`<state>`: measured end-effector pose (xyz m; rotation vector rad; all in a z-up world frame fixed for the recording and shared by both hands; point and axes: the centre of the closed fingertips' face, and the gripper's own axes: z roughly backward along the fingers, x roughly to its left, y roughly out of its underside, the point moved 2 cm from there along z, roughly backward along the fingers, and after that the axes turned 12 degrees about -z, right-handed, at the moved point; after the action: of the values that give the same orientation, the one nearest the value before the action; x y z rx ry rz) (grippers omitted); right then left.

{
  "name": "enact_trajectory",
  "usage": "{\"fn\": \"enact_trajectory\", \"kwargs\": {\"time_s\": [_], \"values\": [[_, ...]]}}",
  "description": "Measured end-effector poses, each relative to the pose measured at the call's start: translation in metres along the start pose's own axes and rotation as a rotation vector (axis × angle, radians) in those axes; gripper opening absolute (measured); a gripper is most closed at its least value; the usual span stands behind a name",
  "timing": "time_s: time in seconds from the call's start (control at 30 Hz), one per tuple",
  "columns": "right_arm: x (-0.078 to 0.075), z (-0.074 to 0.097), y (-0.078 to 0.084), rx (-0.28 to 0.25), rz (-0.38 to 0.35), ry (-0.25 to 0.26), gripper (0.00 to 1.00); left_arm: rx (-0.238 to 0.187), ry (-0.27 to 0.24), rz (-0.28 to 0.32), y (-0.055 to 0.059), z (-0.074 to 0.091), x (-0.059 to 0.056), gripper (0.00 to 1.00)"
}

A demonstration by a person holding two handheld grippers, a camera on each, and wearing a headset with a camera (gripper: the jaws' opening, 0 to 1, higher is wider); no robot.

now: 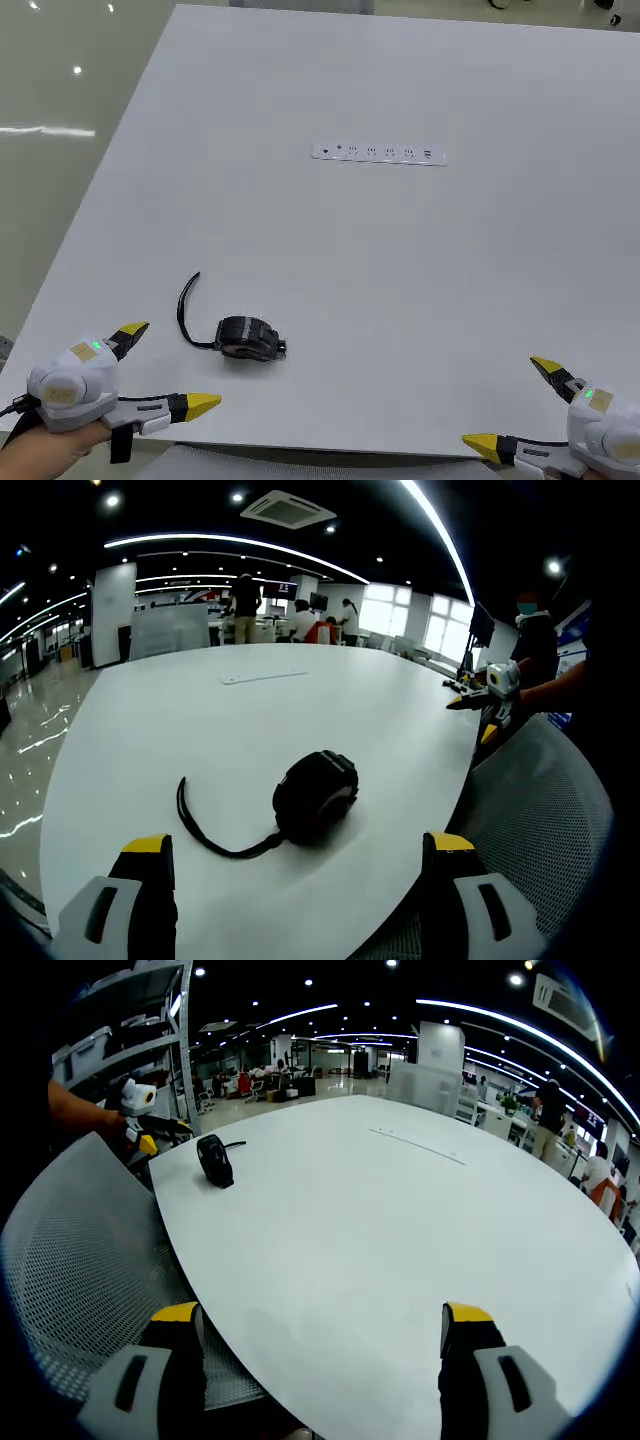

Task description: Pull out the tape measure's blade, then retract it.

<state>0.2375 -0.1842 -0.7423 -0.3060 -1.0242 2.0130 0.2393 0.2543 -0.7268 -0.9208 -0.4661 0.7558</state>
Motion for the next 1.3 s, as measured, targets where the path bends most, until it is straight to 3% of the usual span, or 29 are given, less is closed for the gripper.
{"fn": "enact_trajectory", "kwargs": {"time_s": [0.3,0.53,0.7,0.83,1.07,1.17,1.3], "values": [[0.002,0.0,0.0,0.0,0.0,0.0,1.0,-0.001,0.002,0.0,-0.001,0.002,0.002,1.0],[0.0,-0.002,-0.002,0.0,0.004,-0.001,1.0,0.021,0.029,-0.041,-0.002,-0.002,0.003,0.99],[0.005,-0.006,-0.008,-0.006,0.033,-0.02,0.99,0.094,0.101,-0.212,-0.008,-0.015,0.005,0.94],[0.009,-0.013,-0.014,-0.004,0.051,-0.033,0.99,0.125,0.167,-0.334,-0.026,-0.031,0.003,0.87],[0.023,-0.024,-0.03,0.004,0.1,-0.078,0.99,0.247,0.347,-0.566,-0.034,-0.061,-0.01,0.69],[0.027,-0.029,-0.038,0.001,0.123,-0.095,0.99,0.288,0.396,-0.599,-0.033,-0.071,-0.014,0.62],[0.035,-0.037,-0.049,0.004,0.15,-0.121,0.98,0.336,0.423,-0.634,-0.027,-0.083,-0.015,0.58]]}}
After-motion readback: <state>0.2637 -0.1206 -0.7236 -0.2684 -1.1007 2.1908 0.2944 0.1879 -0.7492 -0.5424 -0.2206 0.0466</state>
